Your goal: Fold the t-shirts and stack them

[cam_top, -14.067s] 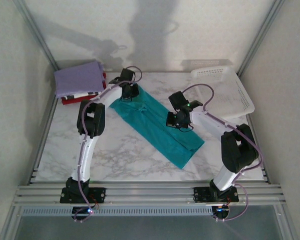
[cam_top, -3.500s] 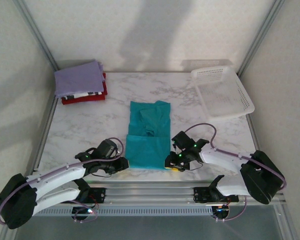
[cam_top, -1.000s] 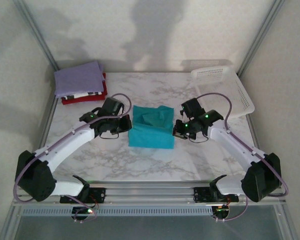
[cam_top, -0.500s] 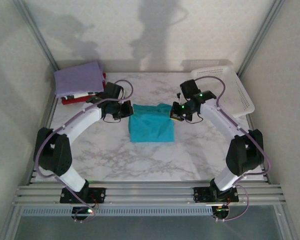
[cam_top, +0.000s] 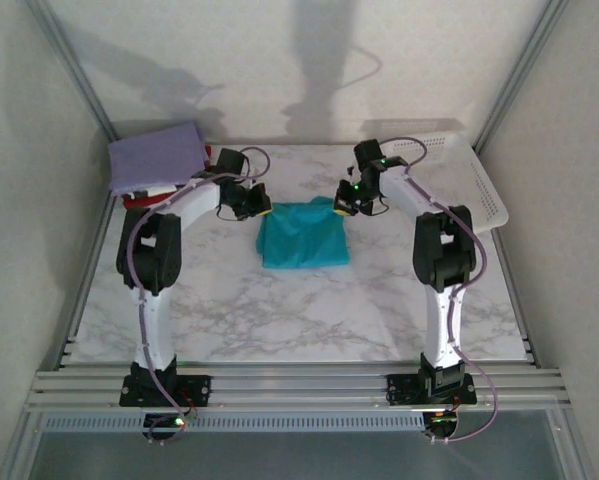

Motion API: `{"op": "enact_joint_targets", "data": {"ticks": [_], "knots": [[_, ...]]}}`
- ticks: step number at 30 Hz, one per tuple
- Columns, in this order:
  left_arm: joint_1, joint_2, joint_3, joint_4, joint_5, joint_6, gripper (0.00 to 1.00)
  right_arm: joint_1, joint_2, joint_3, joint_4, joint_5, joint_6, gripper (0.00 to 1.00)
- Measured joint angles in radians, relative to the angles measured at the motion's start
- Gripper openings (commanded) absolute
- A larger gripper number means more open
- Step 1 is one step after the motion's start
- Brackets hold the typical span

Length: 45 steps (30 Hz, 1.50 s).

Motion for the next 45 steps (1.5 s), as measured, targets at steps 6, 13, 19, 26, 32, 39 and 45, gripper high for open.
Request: {"op": "enact_joint_targets", "data": {"ticks": [6,13,19,26,32,39,45], "knots": [[0.04,0.213,0.215,0.021,0.032,-0.006,0.55,-0.023,0.214,0.241,0.011,0.006,-0.004,0.62],[0.05,0.098,0.196,0.045,-0.016,-0.042,0.59,-0.029,0.138,0.188,0.002,0.051,-0.02,0.64],[-0.002,-0.101,0.078,0.091,-0.106,-0.051,0.43,-0.006,-0.087,-0.011,0.033,0.047,-0.018,0.45],[-0.089,-0.072,-0.048,0.168,-0.113,-0.085,0.12,0.048,-0.036,-0.067,0.115,-0.019,0.009,0.15],[-0.12,-0.038,-0.176,0.193,-0.134,-0.092,0.12,0.067,0.002,-0.189,0.161,-0.038,0.027,0.09],[-0.126,-0.105,-0.344,0.29,-0.139,-0.106,0.12,0.08,-0.109,-0.408,0.235,-0.053,0.034,0.09],[-0.187,-0.253,-0.539,0.32,-0.139,-0.134,0.34,0.133,-0.304,-0.662,0.242,-0.048,0.048,0.23]]}}
